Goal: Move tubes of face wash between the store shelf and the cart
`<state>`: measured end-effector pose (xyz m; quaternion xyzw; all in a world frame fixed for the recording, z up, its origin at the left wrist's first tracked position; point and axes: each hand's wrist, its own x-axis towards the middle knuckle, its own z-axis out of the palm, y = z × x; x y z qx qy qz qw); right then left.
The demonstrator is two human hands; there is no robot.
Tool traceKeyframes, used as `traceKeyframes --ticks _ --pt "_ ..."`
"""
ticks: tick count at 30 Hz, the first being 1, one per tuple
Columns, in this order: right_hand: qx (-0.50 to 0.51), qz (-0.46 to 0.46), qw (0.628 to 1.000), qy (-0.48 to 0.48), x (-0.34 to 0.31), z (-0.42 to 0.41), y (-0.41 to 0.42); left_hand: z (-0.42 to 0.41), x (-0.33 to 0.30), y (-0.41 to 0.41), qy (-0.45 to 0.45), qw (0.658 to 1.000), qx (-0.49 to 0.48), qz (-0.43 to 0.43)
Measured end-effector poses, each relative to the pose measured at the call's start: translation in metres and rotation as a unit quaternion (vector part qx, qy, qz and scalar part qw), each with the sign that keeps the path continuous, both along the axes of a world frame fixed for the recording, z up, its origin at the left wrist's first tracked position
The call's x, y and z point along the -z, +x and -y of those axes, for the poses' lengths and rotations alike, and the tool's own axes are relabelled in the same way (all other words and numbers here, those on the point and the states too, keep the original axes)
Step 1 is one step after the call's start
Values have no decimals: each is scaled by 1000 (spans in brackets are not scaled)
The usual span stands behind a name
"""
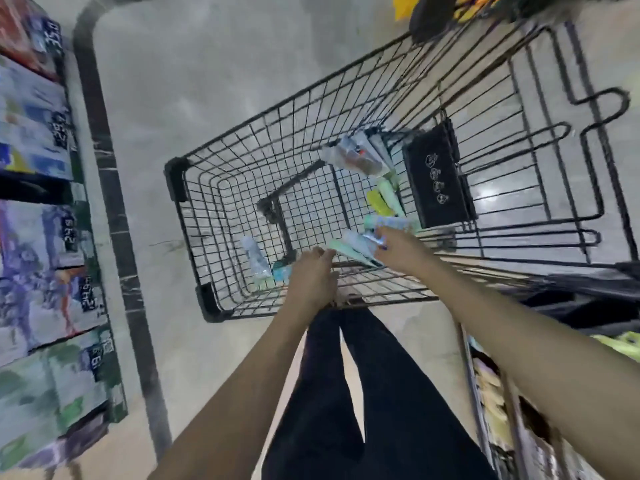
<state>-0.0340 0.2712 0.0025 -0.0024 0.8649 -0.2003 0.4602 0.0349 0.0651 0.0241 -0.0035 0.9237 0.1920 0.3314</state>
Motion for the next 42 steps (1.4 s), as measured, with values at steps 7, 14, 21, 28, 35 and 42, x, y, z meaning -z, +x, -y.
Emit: traceKeyframes --ticks 7,14,21,28,35,42 --pt "-63 34 996 50 145 -14 -5 0 120 -33 -27 995 61 68" --pt "-118 -16 991 61 181 -13 2 -10 199 -44 -37 989 140 23" --pt "-102 8 993 57 179 -5 -8 -4 217 -45 -14 986 163 -21" --pt "-124 -50 987 85 176 5 2 26 210 -47 15 987 158 -4" --pt "-94 -78 988 95 169 5 1 63 197 -48 70 997 17 41" --pt "34 -98 992 77 147 3 -6 83 156 -58 136 978 -136 76"
